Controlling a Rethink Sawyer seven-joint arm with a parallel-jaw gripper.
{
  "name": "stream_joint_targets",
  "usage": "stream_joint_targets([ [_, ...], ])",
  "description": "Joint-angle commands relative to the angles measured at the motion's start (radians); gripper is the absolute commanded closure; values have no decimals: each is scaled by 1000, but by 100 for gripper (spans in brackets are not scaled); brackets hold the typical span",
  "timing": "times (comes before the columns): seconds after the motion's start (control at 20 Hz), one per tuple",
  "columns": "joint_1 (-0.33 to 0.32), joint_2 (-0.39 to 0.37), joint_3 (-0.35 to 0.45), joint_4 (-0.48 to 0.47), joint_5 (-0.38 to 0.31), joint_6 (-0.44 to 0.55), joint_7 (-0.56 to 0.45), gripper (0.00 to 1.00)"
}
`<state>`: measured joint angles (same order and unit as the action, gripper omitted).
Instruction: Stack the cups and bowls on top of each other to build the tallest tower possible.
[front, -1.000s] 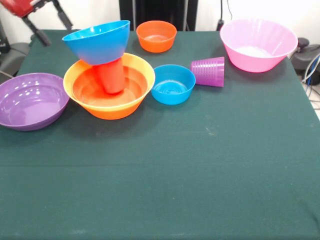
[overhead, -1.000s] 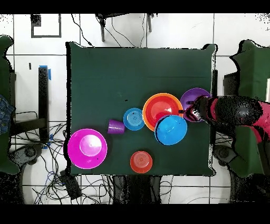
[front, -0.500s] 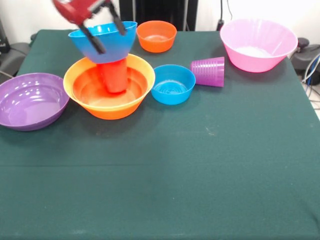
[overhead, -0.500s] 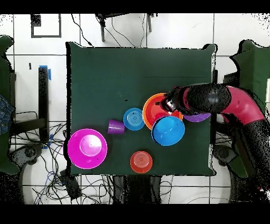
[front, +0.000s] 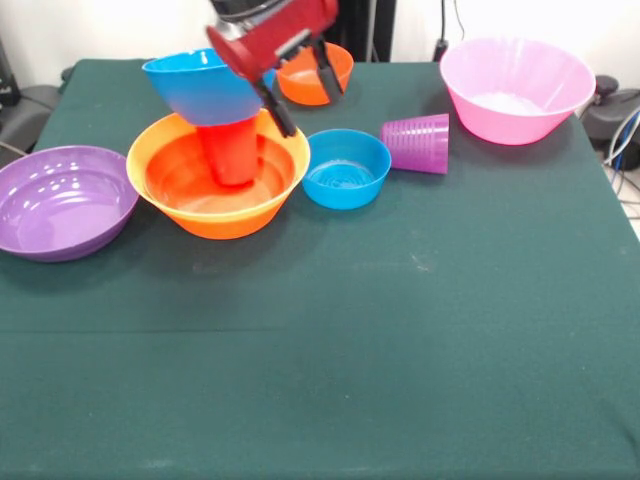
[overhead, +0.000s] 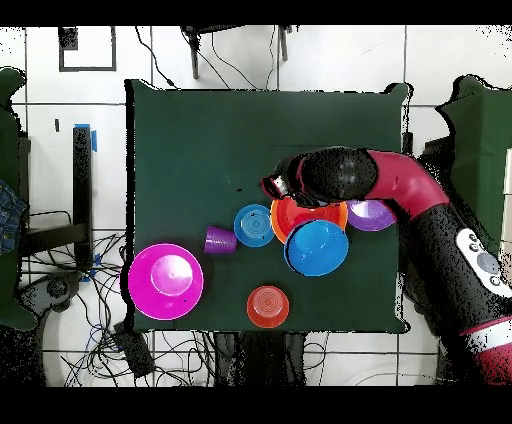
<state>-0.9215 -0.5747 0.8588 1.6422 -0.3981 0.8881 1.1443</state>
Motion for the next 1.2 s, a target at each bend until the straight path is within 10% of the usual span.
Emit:
stream_joint_targets([
  [0.05,84,37,-133,9,-10,-106,223,0],
  [0.5,221,94,-195,-153,-181,-85,82,0],
  [1.2,197,140,-167,-139,-287,-105,-32,0],
])
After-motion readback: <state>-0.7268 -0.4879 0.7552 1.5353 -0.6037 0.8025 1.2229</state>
